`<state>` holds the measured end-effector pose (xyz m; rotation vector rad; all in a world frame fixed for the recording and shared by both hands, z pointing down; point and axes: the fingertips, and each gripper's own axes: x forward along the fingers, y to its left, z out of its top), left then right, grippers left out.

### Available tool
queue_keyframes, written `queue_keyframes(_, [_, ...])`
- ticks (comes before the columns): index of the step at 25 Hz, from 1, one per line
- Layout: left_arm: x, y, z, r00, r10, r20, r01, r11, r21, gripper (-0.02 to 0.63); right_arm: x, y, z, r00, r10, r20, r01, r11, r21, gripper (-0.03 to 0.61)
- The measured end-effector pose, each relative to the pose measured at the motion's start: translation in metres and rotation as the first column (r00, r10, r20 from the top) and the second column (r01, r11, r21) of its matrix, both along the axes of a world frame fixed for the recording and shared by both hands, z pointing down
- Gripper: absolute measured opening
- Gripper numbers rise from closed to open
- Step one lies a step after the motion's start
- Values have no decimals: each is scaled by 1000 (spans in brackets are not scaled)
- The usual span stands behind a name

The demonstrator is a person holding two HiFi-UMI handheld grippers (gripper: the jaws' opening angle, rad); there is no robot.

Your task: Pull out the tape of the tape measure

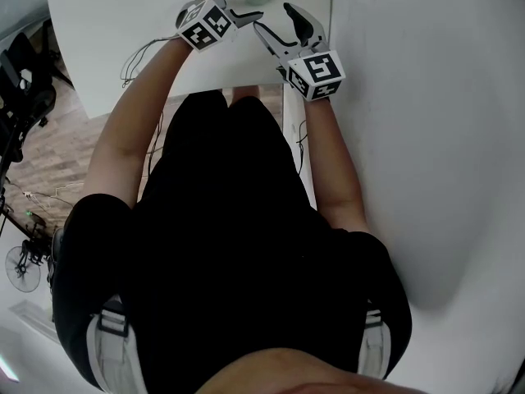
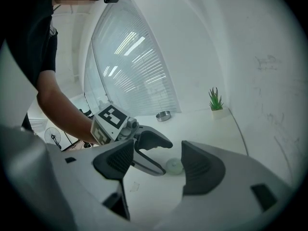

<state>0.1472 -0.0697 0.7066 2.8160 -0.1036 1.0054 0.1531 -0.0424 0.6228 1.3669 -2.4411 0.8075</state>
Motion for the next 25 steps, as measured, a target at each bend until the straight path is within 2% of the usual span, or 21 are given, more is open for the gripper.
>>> queue_keyframes(6, [2,2,12,999,31,32,-31,1000,2,308,1,-1,4,1000,3,6,-3,1000,-2,304])
queue_keyframes(20, [9,3,31,995,43,91,-42,999,-14,299,4,5,9,1000,7,18,-6,1000,-19,301])
queue_keyframes(25, [7,3,35,992,45,121,-49,998,29,261,1,7,10,1000,-10,17,10,1000,-26,299])
